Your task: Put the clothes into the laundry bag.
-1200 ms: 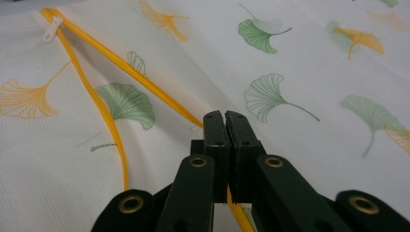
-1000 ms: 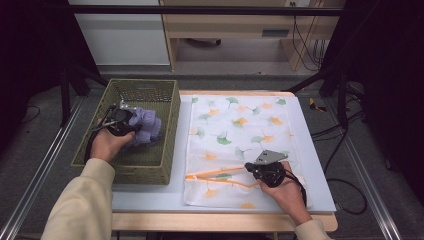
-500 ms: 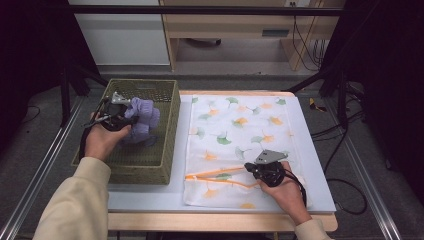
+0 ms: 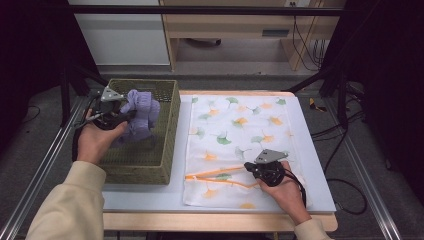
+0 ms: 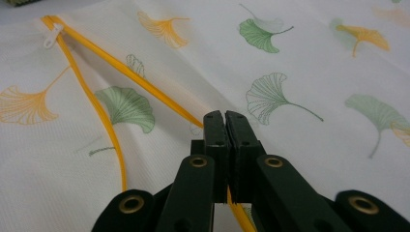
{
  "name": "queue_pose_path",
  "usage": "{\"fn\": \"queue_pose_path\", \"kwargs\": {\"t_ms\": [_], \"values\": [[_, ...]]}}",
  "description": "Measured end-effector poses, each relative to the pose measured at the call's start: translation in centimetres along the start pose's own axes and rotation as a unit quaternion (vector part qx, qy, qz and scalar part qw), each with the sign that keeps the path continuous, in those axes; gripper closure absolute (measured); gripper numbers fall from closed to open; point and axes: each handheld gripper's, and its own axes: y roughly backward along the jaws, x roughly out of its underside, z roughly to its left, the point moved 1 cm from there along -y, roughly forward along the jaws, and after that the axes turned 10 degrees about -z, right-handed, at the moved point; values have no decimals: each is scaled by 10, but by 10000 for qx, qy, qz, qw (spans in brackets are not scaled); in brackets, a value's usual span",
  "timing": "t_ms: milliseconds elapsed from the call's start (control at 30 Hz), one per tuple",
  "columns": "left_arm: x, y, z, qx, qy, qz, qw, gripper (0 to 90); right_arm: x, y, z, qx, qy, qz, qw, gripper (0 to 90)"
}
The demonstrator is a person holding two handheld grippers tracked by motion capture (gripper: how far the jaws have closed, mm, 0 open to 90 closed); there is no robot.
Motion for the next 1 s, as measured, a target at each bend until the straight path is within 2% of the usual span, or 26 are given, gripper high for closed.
{"fn": "queue_pose_path", "kwargs": {"t_ms": [200, 400, 533, 700, 767, 1000], "values": [[-2, 12, -6, -28, -2, -193, 9998, 765, -1, -1, 1, -35, -81, -43, 10000, 888], [-12, 21, -16, 63, -46, -408, 9991, 765, -2, 1, 0, -30, -153, -105, 9998, 888], [-19, 27, -21, 160, 40, -618, 9979, 764, -1, 0, -1, -47, -166, -109, 9998, 888], [-28, 36, -29, 247, 53, -805, 9964, 764, -1, 1, -1, -61, -186, -136, 9997, 888], [-32, 39, -32, 281, -37, -913, 9954, 764, -1, 1, -1, -56, -187, -131, 9997, 888], [-44, 46, -48, 472, -112, -953, 9943, 764, -1, 0, -2, -68, -235, -144, 9996, 888]]}}
